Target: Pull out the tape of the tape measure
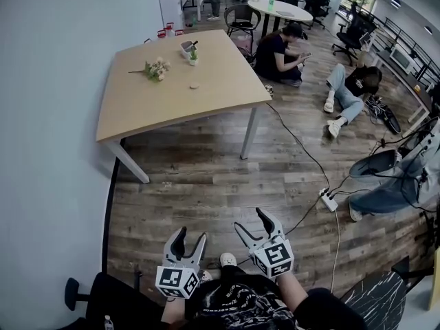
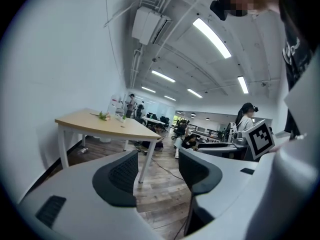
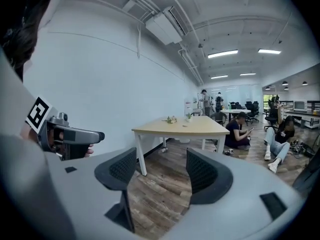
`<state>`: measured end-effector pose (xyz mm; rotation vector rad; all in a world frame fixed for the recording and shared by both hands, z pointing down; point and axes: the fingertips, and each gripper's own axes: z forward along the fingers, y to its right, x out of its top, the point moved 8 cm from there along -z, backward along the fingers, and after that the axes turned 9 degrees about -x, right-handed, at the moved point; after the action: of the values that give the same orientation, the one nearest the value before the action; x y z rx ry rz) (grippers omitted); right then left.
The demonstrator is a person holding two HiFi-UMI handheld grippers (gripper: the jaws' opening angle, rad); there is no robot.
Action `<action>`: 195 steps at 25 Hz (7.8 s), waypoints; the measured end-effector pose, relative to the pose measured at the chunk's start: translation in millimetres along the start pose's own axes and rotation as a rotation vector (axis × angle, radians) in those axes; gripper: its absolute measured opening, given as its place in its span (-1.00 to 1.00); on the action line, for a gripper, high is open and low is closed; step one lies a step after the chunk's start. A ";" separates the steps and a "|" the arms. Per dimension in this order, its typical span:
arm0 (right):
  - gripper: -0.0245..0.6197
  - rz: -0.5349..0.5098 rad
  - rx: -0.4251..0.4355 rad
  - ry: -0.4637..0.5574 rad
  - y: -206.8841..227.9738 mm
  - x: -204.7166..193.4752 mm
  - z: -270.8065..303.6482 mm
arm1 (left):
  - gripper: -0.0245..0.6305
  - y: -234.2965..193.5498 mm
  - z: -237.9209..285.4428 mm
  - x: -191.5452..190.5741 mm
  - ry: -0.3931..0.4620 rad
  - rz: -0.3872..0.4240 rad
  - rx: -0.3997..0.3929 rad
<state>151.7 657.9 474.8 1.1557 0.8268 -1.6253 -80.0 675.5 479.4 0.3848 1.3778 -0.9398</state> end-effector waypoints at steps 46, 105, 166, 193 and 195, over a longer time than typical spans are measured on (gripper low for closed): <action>0.03 0.016 0.005 -0.050 29.9 88.9 303.2 | -0.17 -253.2 207.2 109.1 -0.088 0.086 -0.091; 0.03 -0.418 0.561 -0.293 174.0 184.4 785.5 | -0.17 -450.6 498.8 220.2 -0.150 -0.090 0.331; -0.22 -0.358 0.570 -0.320 165.6 262.0 700.7 | -0.37 -449.0 554.2 250.0 -0.217 0.146 -0.222; -0.22 -0.270 0.611 -0.355 175.4 255.9 710.6 | -0.90 -453.3 554.9 245.8 -0.225 0.066 -0.356; -0.22 -0.277 0.577 -0.367 181.2 253.2 713.4 | -0.90 -457.4 552.8 245.5 -0.227 0.057 -0.341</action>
<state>75.5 -116.7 467.9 1.0973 0.2875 -2.3167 -80.7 -82.8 490.4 0.0559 1.2815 -0.6626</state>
